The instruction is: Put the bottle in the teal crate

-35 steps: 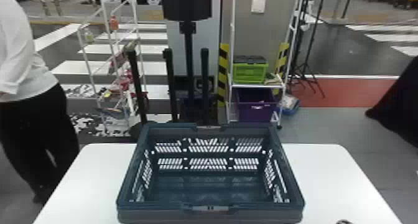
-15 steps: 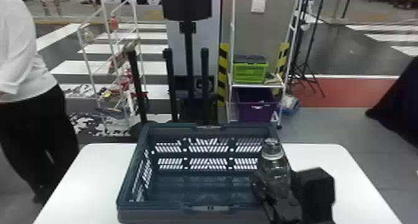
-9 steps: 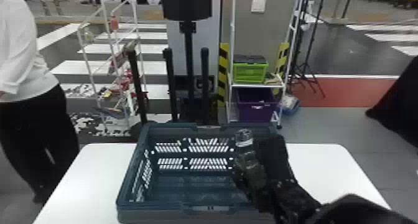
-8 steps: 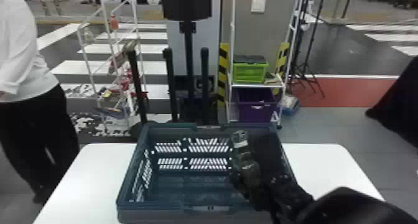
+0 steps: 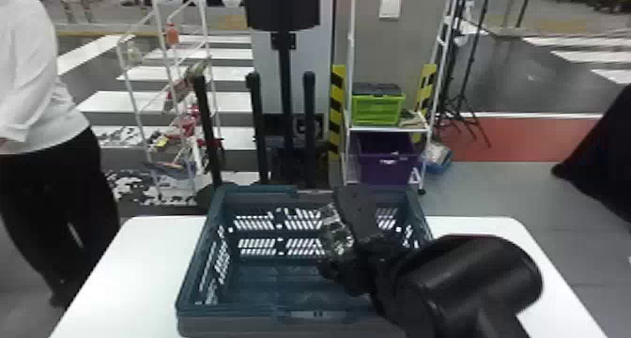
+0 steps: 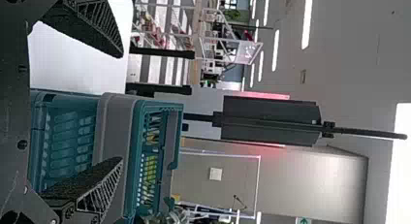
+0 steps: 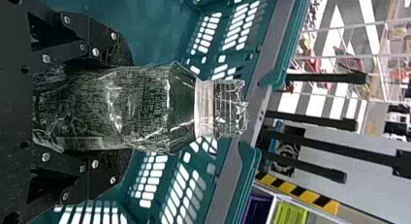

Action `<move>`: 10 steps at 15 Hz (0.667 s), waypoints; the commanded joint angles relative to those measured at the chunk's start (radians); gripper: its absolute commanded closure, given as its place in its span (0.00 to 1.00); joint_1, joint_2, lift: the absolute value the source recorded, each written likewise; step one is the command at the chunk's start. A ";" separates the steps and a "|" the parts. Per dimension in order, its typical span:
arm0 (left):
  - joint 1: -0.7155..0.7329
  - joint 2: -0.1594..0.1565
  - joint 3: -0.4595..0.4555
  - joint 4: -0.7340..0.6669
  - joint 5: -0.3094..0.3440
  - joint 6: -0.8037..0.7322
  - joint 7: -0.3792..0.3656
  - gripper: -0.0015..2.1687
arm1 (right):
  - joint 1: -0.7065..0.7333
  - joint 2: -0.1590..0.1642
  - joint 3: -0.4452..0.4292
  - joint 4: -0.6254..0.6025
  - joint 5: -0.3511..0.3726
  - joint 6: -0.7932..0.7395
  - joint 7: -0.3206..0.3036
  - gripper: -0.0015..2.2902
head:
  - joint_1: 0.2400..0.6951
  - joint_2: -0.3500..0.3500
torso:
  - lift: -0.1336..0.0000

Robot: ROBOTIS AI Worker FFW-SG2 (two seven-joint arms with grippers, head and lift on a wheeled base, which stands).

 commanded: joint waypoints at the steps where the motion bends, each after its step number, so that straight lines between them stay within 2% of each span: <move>1: 0.001 -0.001 0.000 0.000 0.000 0.000 0.000 0.06 | -0.052 0.032 0.010 0.090 -0.017 0.003 0.003 0.97 | 0.57 0.50 | 1.00; 5: 0.002 -0.003 0.000 0.002 0.000 -0.003 0.000 0.06 | -0.112 0.040 0.018 0.196 -0.042 0.000 0.004 0.97 | 0.57 0.50 | 1.00; 7: 0.002 -0.003 0.000 -0.002 0.000 0.000 0.000 0.06 | -0.140 0.040 0.018 0.244 -0.085 0.000 0.004 0.97 | 0.57 0.50 | 1.00; 10: 0.002 -0.001 0.000 -0.003 0.000 0.000 0.000 0.06 | -0.161 0.040 0.018 0.296 -0.093 -0.003 0.004 0.97 | 0.57 0.50 | 1.00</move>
